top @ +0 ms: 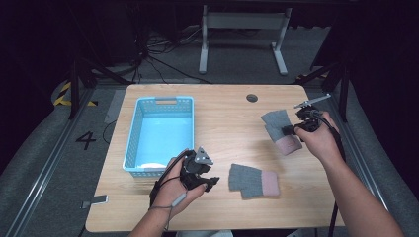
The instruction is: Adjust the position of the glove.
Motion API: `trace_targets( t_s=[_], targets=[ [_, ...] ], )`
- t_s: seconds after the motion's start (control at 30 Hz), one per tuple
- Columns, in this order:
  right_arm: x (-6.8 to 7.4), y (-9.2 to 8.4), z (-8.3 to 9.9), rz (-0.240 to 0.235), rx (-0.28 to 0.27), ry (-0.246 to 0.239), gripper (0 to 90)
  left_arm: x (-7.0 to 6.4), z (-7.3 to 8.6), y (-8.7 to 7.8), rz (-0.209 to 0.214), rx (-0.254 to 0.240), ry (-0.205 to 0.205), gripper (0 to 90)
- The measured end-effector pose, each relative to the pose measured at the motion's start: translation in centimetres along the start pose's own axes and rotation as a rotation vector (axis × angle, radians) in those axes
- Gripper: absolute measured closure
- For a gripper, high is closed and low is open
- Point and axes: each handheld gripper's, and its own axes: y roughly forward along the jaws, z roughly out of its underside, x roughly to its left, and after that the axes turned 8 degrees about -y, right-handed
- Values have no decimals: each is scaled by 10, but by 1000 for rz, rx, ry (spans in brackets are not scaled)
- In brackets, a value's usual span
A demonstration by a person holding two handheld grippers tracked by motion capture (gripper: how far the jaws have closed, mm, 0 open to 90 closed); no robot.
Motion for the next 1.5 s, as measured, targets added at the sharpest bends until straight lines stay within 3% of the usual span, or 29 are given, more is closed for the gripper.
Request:
trace_targets(
  t_s=[0.33,0.8,0.97,1.13,1.5],
  targets=[
    [20,-10,6,-71,6,-82,862,2,-2,3,4,0,-1,533],
    [59,-21,14,-172,47,-301,862,-1,1,0,-2,-1,0,533],
    [66,-20,13,-191,61,-349,862,0,1,-2,-8,-6,-3,533],
    [76,-15,14,-226,91,-428,861,0,2,-1,-8,-2,-4,533],
    [91,-2,16,-292,139,-520,861,0,2,-1,-10,-2,-8,533]
  ],
)
